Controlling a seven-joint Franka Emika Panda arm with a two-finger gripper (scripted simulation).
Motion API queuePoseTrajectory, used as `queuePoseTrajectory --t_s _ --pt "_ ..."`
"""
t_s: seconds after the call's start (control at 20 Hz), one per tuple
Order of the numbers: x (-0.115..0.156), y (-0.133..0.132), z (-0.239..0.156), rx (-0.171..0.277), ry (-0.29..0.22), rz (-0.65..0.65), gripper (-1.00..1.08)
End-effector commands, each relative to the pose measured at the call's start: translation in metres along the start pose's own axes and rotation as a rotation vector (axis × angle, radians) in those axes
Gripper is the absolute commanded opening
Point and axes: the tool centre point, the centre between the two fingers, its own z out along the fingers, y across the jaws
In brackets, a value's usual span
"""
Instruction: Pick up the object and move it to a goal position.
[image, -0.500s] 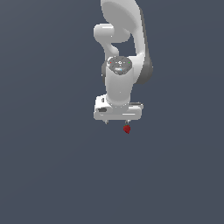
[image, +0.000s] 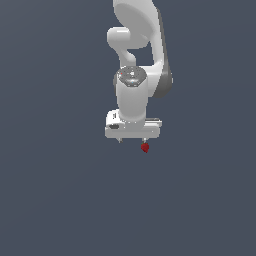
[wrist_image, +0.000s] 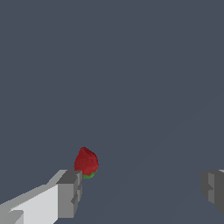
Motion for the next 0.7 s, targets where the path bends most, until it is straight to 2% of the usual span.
queuePoseTrajectory --t_s 0.0,0.65 --pt "0.0011 0.0020 0.0008 0.007 0.000 0.011 1.00" --pt "-0.0026 -0.0052 0.0092 0.004 -0.001 0.041 1.00"
